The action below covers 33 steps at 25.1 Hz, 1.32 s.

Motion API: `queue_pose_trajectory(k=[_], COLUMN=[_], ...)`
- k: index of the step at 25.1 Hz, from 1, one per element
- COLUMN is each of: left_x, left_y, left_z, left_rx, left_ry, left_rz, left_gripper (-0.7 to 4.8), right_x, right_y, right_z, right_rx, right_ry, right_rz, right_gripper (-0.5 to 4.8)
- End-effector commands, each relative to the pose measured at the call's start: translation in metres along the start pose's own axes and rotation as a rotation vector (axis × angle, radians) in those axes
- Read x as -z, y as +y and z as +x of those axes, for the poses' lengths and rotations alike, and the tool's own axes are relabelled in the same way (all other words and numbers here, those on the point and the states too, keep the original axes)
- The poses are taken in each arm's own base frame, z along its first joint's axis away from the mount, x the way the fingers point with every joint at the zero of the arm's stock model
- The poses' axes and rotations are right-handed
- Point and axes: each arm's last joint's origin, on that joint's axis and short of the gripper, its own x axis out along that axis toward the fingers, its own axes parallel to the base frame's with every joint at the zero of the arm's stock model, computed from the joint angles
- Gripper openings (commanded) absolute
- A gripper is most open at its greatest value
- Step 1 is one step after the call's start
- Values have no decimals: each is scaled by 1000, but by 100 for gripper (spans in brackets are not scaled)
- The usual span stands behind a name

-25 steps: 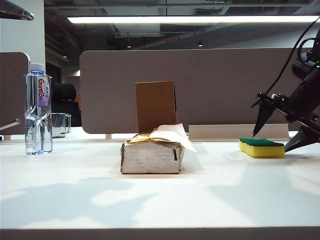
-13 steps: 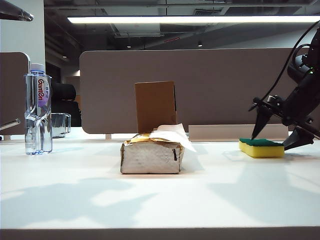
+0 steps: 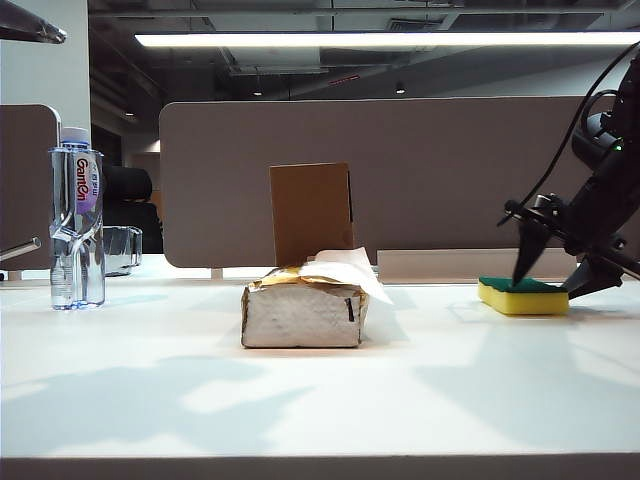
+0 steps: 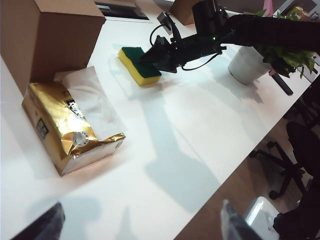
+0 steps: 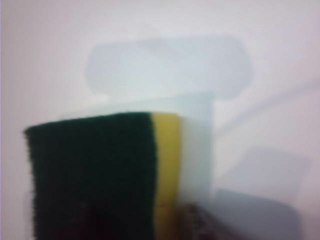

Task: Move the sponge from right to left to wipe the table, avoiding obstacles on the table, and finally reaching the bottle of mineral water.

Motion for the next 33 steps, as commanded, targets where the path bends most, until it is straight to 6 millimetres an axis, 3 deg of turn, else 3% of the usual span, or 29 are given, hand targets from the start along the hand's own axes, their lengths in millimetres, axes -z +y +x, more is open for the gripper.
queue_pose_trajectory(k=[1, 6, 18, 25, 33], left_x=[-2, -2, -2, -2, -2], left_y=[-2, -2, -2, -2, -2], left_z=[-1, -1, -1, -1, -1], left_rx=[4, 6, 7, 7, 7], left_ry=[-10, -10, -10, -11, -12], left_rz=[17, 16, 17, 19, 23], left_gripper=[404, 404, 404, 404, 404], right_x=[11, 11, 17, 22, 57], right_y=[-7, -6, -7, -1, -6], right_z=[6, 7, 6, -10, -15], right_rx=[62, 61, 93, 101, 144], right_ry=[74, 73, 131, 175, 198], right_rz=[33, 29, 21, -19, -21], right_gripper=[131, -7, -9, -9, -9])
